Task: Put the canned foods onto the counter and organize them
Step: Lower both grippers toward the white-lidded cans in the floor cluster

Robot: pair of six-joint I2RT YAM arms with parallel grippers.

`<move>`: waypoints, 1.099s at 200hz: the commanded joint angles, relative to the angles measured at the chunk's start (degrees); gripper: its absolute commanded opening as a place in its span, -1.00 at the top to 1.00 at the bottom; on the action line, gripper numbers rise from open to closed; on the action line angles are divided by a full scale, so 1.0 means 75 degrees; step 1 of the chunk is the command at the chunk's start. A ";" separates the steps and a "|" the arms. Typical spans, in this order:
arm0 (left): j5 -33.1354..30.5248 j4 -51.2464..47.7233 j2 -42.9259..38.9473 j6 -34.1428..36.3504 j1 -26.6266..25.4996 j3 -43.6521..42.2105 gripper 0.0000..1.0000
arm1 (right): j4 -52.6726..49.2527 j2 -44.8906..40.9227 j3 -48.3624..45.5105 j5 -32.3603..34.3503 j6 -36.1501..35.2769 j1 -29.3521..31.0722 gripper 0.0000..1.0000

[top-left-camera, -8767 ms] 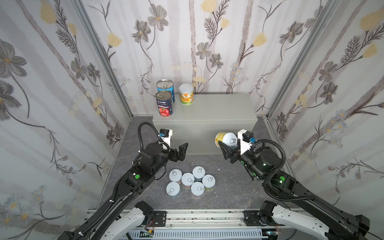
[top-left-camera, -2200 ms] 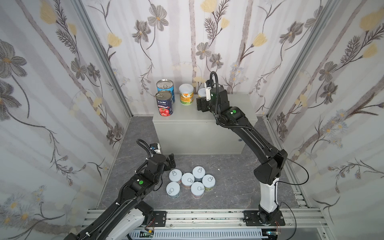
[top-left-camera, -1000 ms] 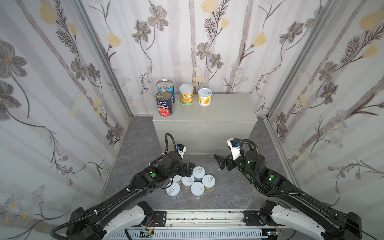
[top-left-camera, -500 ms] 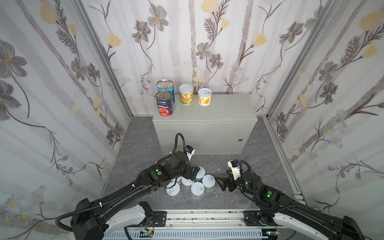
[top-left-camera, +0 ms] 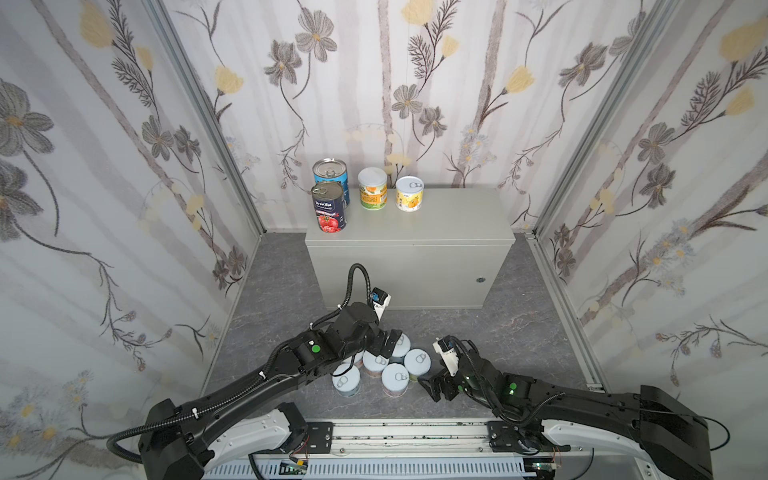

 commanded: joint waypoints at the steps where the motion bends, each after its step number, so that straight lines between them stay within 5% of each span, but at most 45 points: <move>1: -0.0176 0.0404 -0.0059 -0.0119 0.0006 0.0011 -1.00 | 0.0792 0.0505 0.0226 0.0086 -0.0267 0.0115 -0.99; 92: -0.0157 0.0594 -0.0036 -0.0311 0.0006 -0.0046 -1.00 | 0.1715 0.1883 0.0667 0.1010 -0.1043 0.0244 -0.99; 220: -0.0205 0.0619 0.0148 -0.0276 0.0006 0.0014 -1.00 | 0.2467 0.2439 0.0577 0.0783 -0.1184 0.0255 -0.86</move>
